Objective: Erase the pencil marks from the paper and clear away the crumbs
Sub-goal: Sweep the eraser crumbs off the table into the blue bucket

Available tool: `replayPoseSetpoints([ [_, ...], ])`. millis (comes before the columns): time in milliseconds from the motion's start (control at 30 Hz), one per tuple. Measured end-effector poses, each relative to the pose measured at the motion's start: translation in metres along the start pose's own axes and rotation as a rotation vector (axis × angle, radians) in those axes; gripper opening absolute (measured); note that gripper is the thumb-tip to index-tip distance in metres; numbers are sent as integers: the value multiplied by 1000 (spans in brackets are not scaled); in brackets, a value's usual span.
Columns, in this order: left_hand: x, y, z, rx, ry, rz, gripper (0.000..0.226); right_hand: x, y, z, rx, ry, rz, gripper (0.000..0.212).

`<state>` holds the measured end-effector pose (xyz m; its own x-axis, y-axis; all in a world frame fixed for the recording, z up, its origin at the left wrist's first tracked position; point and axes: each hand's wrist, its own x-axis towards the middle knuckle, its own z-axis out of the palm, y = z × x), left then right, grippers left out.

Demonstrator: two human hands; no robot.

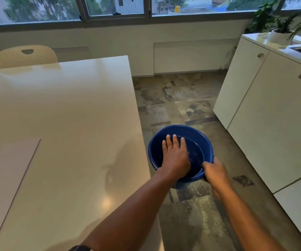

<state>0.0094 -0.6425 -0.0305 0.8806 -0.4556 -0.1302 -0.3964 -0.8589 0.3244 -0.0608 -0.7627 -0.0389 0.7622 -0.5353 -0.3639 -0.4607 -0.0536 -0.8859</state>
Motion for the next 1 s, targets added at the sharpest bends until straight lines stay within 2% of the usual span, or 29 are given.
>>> replayPoseSetpoints([
  [100,9,-3,-4,15,57,-52,79,16,8,-16,2,-80,-25,26],
  [267,14,5,13,-37,274,-301,71,55,21,-51,-57,-127,-20,22],
  [300,15,5,22,-83,318,-382,67,63,24,-59,-68,-145,-13,22],
  [367,17,10,38,-340,363,-562,45,81,33,-75,-105,-180,-15,23],
  [433,14,17,61,-654,360,-644,22,97,45,-86,-161,-201,-18,23],
  [567,9,20,111,-927,342,-696,23,124,75,-94,-260,-251,-21,23],
  [800,21,-13,202,-1057,261,-843,23,167,156,-66,-308,-344,-11,19],
  [1000,46,-60,319,-1093,156,-961,25,219,270,-18,-290,-374,92,26],
])
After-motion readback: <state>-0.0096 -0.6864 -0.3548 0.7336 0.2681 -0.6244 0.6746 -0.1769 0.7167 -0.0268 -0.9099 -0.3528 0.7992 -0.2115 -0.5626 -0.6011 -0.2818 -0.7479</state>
